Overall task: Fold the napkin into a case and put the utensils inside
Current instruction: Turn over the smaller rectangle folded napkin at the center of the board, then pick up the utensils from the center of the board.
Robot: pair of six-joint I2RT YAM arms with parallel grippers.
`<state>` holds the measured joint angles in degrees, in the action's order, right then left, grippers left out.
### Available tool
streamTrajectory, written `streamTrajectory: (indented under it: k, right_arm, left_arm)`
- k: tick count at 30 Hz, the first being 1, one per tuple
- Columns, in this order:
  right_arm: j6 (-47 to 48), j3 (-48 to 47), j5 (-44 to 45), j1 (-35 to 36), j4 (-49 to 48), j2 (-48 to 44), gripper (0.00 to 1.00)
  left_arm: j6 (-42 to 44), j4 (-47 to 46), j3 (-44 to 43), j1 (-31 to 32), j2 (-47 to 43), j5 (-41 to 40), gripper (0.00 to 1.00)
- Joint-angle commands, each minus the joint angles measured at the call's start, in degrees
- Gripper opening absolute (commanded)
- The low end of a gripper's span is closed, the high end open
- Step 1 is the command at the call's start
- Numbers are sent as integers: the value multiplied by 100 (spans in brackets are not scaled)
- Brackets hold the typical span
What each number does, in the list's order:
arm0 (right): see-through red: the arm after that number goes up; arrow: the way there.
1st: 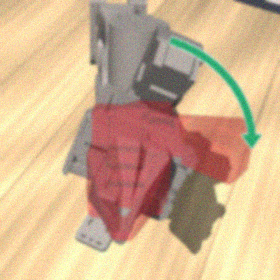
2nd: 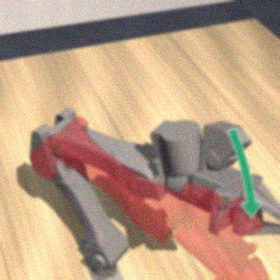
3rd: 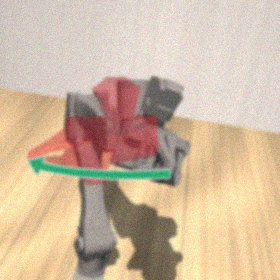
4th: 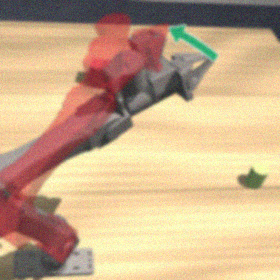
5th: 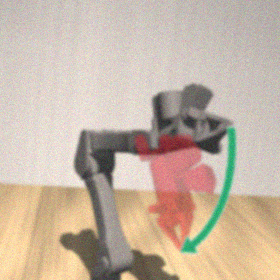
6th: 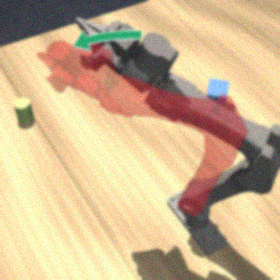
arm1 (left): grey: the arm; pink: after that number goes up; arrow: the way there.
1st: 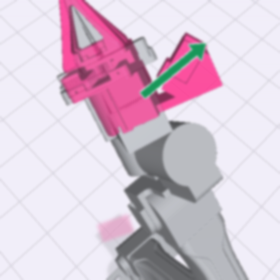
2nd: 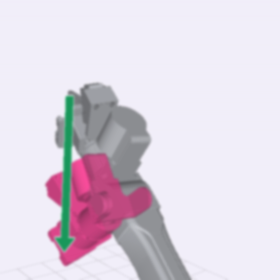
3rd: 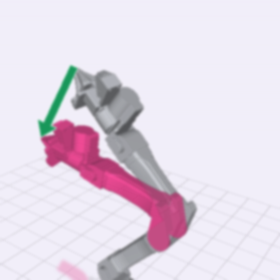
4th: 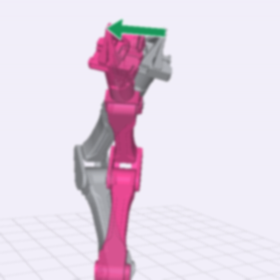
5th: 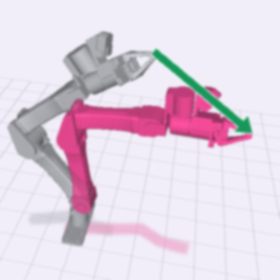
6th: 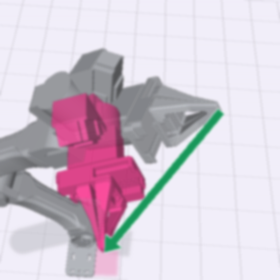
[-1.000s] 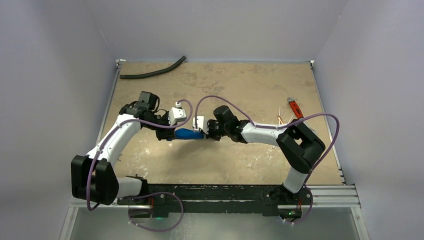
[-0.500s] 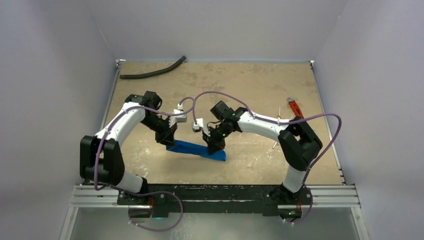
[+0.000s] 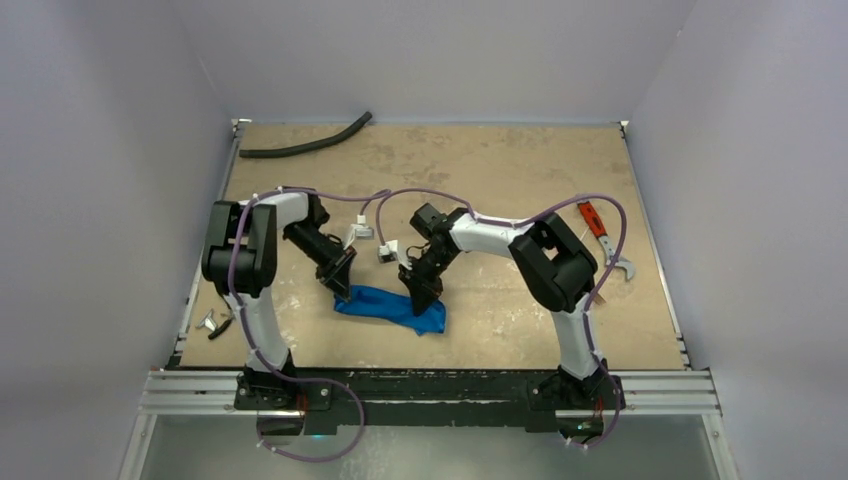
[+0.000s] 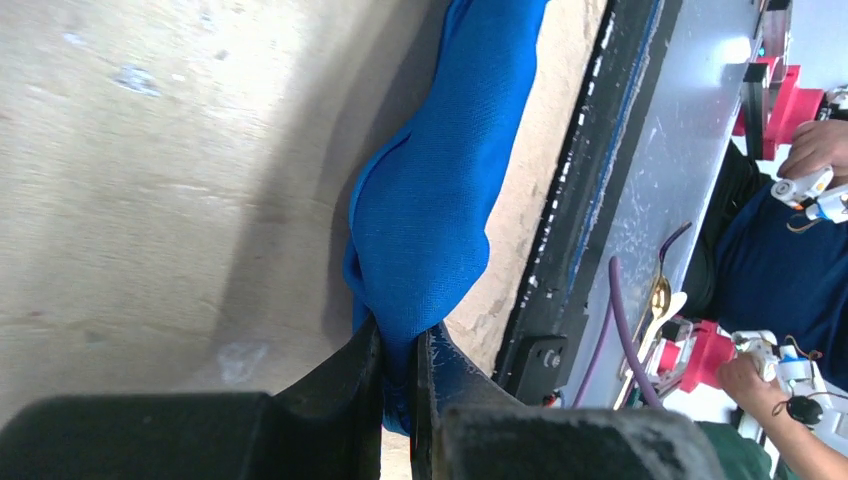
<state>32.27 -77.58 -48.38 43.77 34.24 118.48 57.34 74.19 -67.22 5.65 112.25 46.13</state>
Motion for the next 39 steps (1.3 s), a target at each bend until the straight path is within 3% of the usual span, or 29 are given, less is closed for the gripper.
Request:
streamTrajectory:
  k: [1, 4, 6, 7, 12, 19, 22, 23, 26, 29, 32, 39]
  right_arm:
    - [224, -368, 449, -190, 236, 105, 24]
    - [259, -624, 544, -319, 266, 227, 33]
    - [232, -745, 592, -396, 239, 266, 94]
    - [224, -764, 632, -414, 223, 260, 98]
    - [-61, -653, 786, -594, -123, 75, 99]
    - [-1011, -17, 1714, -974, -1181, -1055, 99]
    - [-1272, 178, 1657, -975, -1783, -1593, 99]
    - [-1483, 183, 1564, -975, -1950, -1685, 93]
    - [-1855, 154, 1194, -973, -2430, -1788, 57]
    - [-2419, 363, 841, -971, -3271, -1901, 1]
    - [-3028, 739, 769, -896, -4072, -2016, 0]
    - [-5141, 2172, -30, -582, -7256, -1984, 0]
  left_arm:
    - [-326, -377, -362, -181, 282, 288, 0]
    - [-511, -408, -504, -313, 638, 380, 0]
    - [-647, -501, -541, -380, 763, 344, 0]
    - [-759, -601, -527, -411, 771, 317, 0]
    - [-1251, -1103, -405, -481, 737, 157, 0]
    - [-1681, -1481, -301, -565, 683, -119, 0]
    - [-1847, -1611, -262, -565, 671, -275, 0]
    - [-1883, -1640, -252, -565, 675, -323, 0]
    - [-2064, -1806, -188, -565, 623, -514, 0]
    - [-2258, -2051, -104, -565, 550, -695, 0]
    - [-2355, -2131, -66, -565, 519, -803, 0]
    - [-2558, -2249, -37, -565, 594, -1108, 0]
